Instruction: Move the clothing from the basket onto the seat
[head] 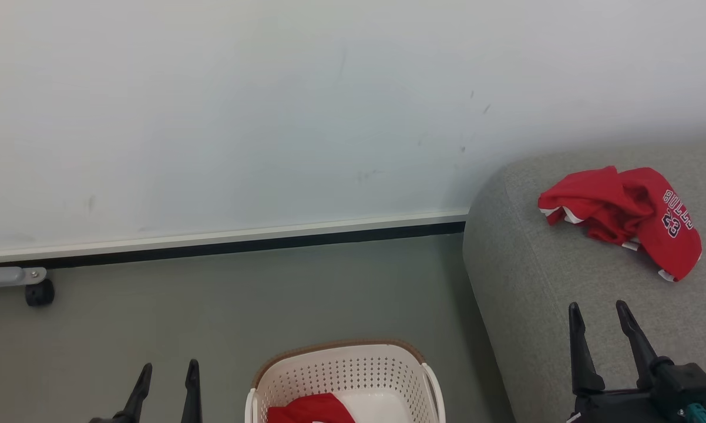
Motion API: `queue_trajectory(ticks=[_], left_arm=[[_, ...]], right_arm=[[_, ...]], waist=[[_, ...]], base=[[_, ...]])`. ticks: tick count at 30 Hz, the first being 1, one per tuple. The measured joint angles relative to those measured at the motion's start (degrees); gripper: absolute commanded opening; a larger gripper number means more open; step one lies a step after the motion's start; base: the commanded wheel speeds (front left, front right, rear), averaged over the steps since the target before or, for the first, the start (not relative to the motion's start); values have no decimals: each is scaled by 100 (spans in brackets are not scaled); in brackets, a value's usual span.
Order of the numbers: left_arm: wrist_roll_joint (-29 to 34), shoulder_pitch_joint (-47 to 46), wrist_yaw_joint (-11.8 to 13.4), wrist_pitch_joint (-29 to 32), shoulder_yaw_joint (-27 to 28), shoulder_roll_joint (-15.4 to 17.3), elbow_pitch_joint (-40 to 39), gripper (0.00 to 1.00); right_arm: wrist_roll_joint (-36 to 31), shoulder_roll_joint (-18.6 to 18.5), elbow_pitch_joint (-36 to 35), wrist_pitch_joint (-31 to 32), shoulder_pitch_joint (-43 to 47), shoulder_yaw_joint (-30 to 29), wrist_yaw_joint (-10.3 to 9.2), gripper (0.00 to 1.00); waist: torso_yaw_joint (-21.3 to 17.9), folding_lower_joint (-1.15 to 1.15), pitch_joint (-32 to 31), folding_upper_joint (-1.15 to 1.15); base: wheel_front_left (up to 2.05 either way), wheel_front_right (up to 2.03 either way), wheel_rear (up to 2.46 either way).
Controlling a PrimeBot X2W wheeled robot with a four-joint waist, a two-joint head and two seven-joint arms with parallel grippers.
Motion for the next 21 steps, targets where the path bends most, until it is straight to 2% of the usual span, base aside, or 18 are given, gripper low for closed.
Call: queue_trajectory(ticks=[13,21], left_arm=[[178,-39,3,1,-113,-14,-78,100],[324,-812,-157,231,-460,-65,238,100]], right_arm=[[-4,-59,-214,0,31,-222,-7,100],[-54,-181,-372,10,-420,-354,-8,100]], waist=[[15,0,450,0],[-27,1,1008,1]], base=[[0,0,0],[0,0,0]])
